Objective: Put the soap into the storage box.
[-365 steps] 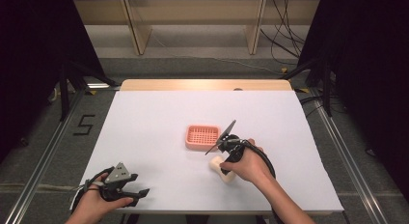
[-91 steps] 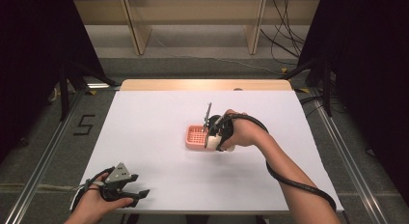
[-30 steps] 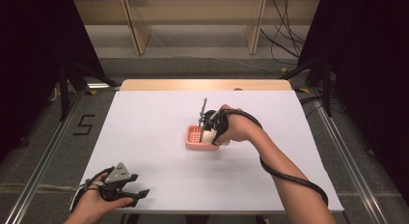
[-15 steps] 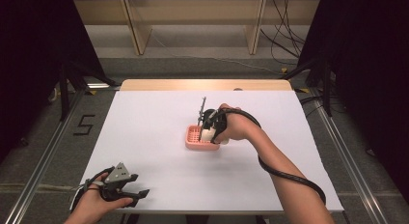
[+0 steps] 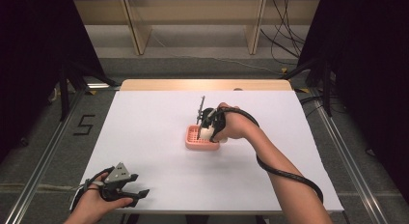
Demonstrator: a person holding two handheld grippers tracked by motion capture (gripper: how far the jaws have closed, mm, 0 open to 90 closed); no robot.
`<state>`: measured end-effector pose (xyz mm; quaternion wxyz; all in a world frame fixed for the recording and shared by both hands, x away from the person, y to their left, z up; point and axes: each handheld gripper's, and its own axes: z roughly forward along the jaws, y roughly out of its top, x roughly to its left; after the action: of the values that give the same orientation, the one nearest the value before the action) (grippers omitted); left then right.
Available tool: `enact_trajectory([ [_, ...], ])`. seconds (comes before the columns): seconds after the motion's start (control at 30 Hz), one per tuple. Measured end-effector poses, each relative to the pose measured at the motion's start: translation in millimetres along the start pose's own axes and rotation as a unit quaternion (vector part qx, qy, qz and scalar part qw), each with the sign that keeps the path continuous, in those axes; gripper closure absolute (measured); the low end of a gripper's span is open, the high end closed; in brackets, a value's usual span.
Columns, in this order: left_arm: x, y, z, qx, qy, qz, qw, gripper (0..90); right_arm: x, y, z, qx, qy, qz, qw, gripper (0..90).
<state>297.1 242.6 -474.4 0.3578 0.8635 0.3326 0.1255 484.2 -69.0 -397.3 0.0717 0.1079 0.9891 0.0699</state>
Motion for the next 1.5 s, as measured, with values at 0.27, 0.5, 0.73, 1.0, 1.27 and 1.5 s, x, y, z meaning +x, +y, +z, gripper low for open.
enact_trajectory([
  [0.27,-0.1,-0.2,0.2,0.000,0.000,0.000,1.0000,30.2,-3.5,2.7,2.0,-0.010,-0.003,-0.019,0.9998,50.5],
  [0.5,-0.3,-0.1,0.2,0.002,-0.001,-0.001,1.0000,30.3,-5.1,5.1,2.0,-0.010,-0.010,-0.016,0.9998,50.6],
  [0.73,-0.5,-0.1,0.4,0.001,-0.001,-0.003,1.0000,30.2,-8.5,6.4,4.6,-0.006,-0.007,-0.022,0.9997,50.5],
  [1.0,-0.3,-0.1,0.3,0.003,0.000,-0.001,1.0000,30.3,-9.4,11.3,6.6,-0.003,-0.011,-0.017,0.9998,50.5],
  [1.27,1.2,0.6,-0.1,0.002,0.006,0.013,0.9999,30.3,-9.1,18.0,11.2,-0.005,-0.006,-0.010,0.9999,50.5],
  [1.5,-2.2,-0.5,0.0,0.004,-0.003,-0.017,0.9998,30.3,-15.6,22.1,15.1,-0.010,-0.008,-0.045,0.9989,50.5],
])
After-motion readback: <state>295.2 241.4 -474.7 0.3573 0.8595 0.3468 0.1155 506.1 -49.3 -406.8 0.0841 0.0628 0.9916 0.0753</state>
